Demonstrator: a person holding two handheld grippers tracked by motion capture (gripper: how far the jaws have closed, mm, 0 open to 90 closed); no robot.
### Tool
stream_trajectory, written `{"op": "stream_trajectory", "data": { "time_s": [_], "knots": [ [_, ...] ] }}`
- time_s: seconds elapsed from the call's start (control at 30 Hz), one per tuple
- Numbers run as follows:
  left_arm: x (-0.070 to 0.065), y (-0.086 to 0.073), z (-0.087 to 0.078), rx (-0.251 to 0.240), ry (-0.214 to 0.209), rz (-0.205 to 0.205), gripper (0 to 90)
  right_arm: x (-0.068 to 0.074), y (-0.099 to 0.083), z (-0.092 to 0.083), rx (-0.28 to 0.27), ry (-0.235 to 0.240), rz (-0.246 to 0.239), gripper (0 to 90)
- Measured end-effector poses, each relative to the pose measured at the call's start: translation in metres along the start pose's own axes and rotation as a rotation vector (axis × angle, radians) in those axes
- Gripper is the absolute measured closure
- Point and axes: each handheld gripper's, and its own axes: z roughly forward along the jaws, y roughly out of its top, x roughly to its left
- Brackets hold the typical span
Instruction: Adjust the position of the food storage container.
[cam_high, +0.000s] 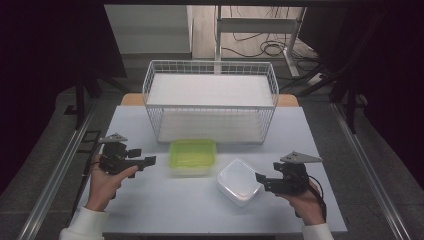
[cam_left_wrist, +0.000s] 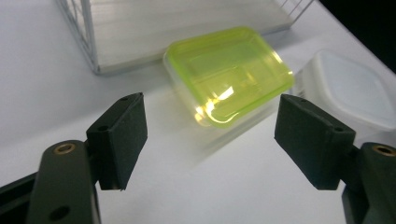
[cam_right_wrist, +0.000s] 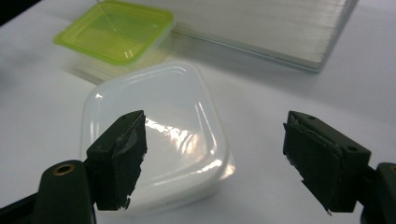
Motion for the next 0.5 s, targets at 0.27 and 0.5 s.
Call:
{"op": "stream_trajectory", "data": {
  "time_s": [0.27, 0.5],
  "knots": [
    [-0.003, -0.004, -0.006, -0.012, 0.005, 0.029, 23.8, 0.006, 0.009, 0.009, 0.015, 0.041, 0.0, 22.6],
    [-0.003, -0.004, -0.008, -0.024, 0.016, 0.018, 24.0, 0.01, 0.011, 0.013, 0.03, 0.04, -0.004, 22.8]
  ]
}}
